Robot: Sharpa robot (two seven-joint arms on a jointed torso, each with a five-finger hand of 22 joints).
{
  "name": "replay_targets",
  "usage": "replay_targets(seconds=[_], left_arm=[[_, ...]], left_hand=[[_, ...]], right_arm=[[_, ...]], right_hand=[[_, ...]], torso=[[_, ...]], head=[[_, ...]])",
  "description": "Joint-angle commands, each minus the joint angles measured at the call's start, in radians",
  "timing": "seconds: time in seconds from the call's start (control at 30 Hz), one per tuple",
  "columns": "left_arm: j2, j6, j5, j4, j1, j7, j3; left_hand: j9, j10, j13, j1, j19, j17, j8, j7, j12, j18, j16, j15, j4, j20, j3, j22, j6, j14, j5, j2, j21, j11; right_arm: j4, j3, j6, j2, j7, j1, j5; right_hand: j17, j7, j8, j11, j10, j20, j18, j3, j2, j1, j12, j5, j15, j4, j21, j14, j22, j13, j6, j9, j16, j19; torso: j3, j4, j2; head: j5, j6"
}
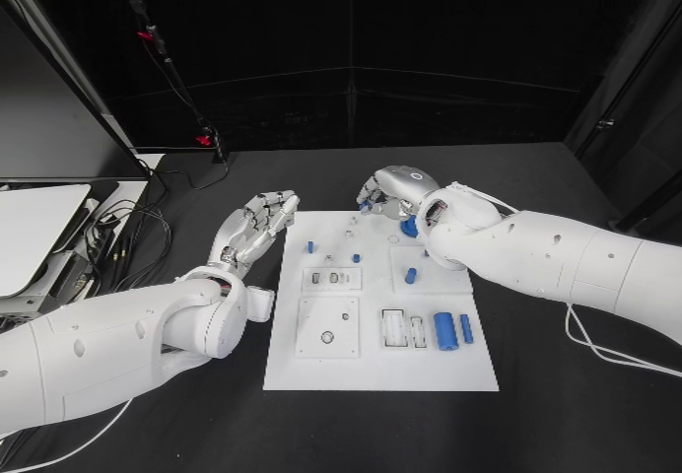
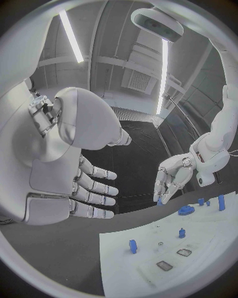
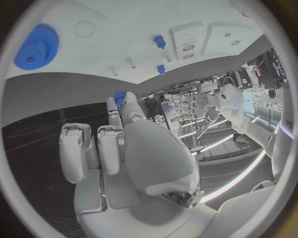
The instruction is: Assemble the parts on the task board
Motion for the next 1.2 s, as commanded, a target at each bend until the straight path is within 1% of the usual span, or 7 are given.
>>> replay_targets(seconds=[0.03,0.13,0.47,0.53,0.57,0.9,1.2], left_arm=[[0.002,0.007,-0.006,0.0,0.001,0.261,0.001],[0.003,0.007,-0.006,-0.001,0.001,0.26,0.001],[0.005,0.008,-0.006,-0.003,0.001,0.261,0.001],[0.005,0.007,-0.006,-0.002,0.001,0.261,0.001],[0.005,0.007,-0.006,-0.002,0.001,0.261,0.001],[0.004,0.007,-0.006,-0.003,0.001,0.26,0.001],[0.005,0.004,-0.006,-0.001,0.001,0.261,0.001]], left_hand=[[0.0,0.003,0.0,0.003,-0.001,0.001,-0.005,0.163,-0.004,0.01,0.0,0.002,0.001,-0.002,-0.005,-0.001,0.01,0.005,0.004,0.011,0.004,0.001],[-0.001,0.004,0.0,0.004,-0.001,0.001,-0.005,0.163,-0.004,0.01,0.0,0.002,0.001,-0.002,-0.005,-0.001,0.01,0.005,0.006,0.011,0.004,0.001],[-0.001,0.004,0.0,0.004,-0.001,0.001,-0.005,0.163,-0.004,0.01,0.0,0.002,0.001,-0.002,-0.005,-0.001,0.01,0.005,0.006,0.011,0.004,0.001],[-0.001,0.004,0.0,0.004,-0.001,0.001,-0.005,0.163,-0.004,0.01,0.0,0.002,0.001,-0.002,-0.005,-0.001,0.01,0.005,0.006,0.011,0.004,0.001],[-0.001,0.004,0.0,0.004,-0.001,0.001,-0.005,0.163,-0.004,0.01,0.0,0.002,0.001,-0.002,-0.005,-0.001,0.01,0.005,0.006,0.011,0.004,0.001],[-0.001,0.004,0.0,0.005,-0.001,0.001,-0.005,0.163,-0.004,0.01,0.0,0.002,0.001,-0.002,-0.006,-0.001,0.011,0.005,0.008,0.012,0.004,0.001],[-0.001,0.004,0.0,0.006,-0.001,0.002,-0.006,0.163,-0.004,0.01,0.001,0.002,0.001,-0.002,-0.006,-0.001,0.011,0.005,0.011,0.014,0.005,0.001]], right_arm=[[-0.027,0.001,-0.021,0.02,0.031,0.003,0.005],[-0.067,0.001,-0.014,0.05,0.039,0.002,0.005],[-0.156,0.001,0.034,0.108,0.042,0.002,0.005],[-0.168,0.001,0.042,0.116,0.043,0.002,0.005],[-0.174,0.001,0.046,0.12,0.045,0.002,0.005],[-0.198,0.001,0.08,0.138,0.048,0.002,0.005],[-0.22,0.001,0.097,0.155,0.05,0.0,0.005]], right_hand=[[0.03,0.0,-0.004,0.002,0.003,0.0,-0.017,0.005,0.0,0.008,-0.005,0.006,-0.002,0.001,0.007,0.068,0.207,0.001,0.001,-0.001,0.0,0.07],[0.029,0.0,-0.006,0.002,0.002,0.0,-0.017,0.006,-0.001,0.008,-0.008,0.006,-0.001,0.003,0.007,0.068,0.208,0.001,0.001,-0.001,0.0,0.07],[0.027,0.002,-0.015,0.005,-0.001,0.002,-0.017,0.013,-0.004,0.009,-0.023,0.006,0.001,0.011,0.007,0.067,0.208,0.001,-0.001,-0.001,0.0,0.07],[0.027,0.002,-0.015,0.005,-0.001,0.002,-0.017,0.013,-0.004,0.009,-0.023,0.006,0.001,0.011,0.007,0.067,0.208,0.001,-0.001,-0.001,0.0,0.07],[0.027,0.002,-0.015,0.005,-0.001,0.002,-0.017,0.013,-0.004,0.009,-0.023,0.006,0.001,0.011,0.007,0.067,0.208,0.001,-0.001,-0.001,0.0,0.07],[0.026,0.002,-0.019,0.005,0.0,0.003,-0.017,0.015,-0.005,0.008,-0.027,0.007,0.002,0.015,0.006,0.067,0.207,0.001,-0.002,-0.001,0.0,0.069],[0.026,0.002,-0.022,0.005,0.0,0.003,-0.017,0.021,-0.004,0.013,-0.031,0.007,0.002,0.015,0.006,0.067,0.207,0.001,-0.003,-0.001,0.0,0.069]], torso=[[0.0004,-0.0003,0.001],[0.0004,0.0009,0.002],[0.0011,0.0014,0.002],[0.0012,-0.0022,0.001],[0.0012,-0.0017,0.001],[0.0001,-0.0044,-0.001],[0.0012,-0.0016,0.0]], head=[[0.008,0.005],[0.012,0.009],[0.023,0.012],[0.026,0.01],[0.027,0.01],[0.033,0.004],[0.036,0.0]])
